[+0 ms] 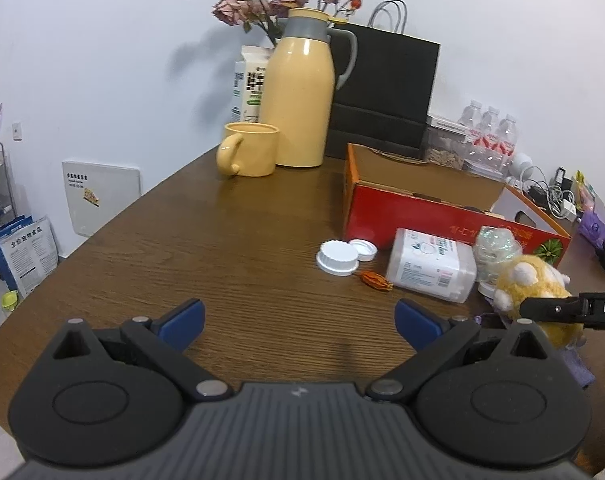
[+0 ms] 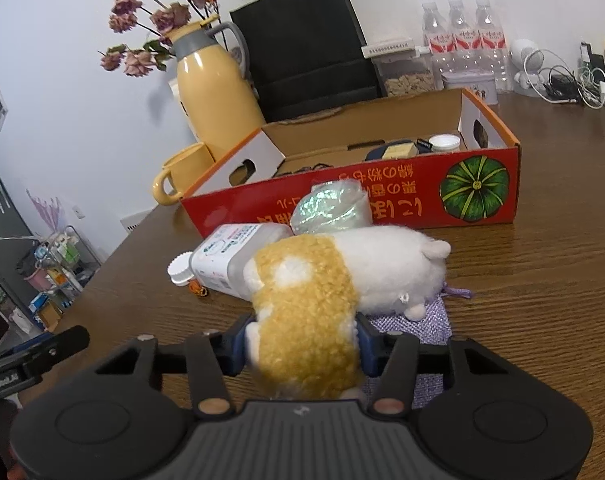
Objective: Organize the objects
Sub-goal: 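Grasp the yellow-white plush toy with the right tool while the left tool grasps a white cap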
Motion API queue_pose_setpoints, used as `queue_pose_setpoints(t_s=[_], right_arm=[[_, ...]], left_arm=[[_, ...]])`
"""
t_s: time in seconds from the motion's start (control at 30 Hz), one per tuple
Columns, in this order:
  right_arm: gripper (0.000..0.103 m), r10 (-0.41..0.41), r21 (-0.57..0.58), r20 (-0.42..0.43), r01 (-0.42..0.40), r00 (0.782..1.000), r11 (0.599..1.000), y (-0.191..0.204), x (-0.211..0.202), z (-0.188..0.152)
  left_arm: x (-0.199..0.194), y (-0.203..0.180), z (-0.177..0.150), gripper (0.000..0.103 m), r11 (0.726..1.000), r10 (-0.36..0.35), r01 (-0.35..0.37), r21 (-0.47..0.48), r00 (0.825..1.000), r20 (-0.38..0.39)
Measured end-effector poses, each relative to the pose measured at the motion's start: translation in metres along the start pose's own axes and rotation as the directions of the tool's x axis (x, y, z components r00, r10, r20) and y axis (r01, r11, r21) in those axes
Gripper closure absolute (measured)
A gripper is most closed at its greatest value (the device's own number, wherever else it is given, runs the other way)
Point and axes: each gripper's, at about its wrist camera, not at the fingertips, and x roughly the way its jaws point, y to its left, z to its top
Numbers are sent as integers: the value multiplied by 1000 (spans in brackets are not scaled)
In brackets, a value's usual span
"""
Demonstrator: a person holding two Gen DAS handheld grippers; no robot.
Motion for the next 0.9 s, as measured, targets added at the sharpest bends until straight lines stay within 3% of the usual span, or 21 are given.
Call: queue_pose_setpoints(t_s=[0.33, 0.77, 0.9], right_arm=[[54, -23, -95, 144, 37, 989, 995, -5, -28, -2], [54, -79, -157, 258, 122, 963, 980, -27, -36, 7], [54, -81, -154, 258, 124, 963, 980, -34, -33, 9]], left_arm=[[16, -28, 1, 0, 998, -28, 30, 53, 999, -30], [85, -30, 40, 0, 986, 111, -106, 126, 993, -30], [109, -34, 43, 0, 982, 113, -102, 156, 992, -64]])
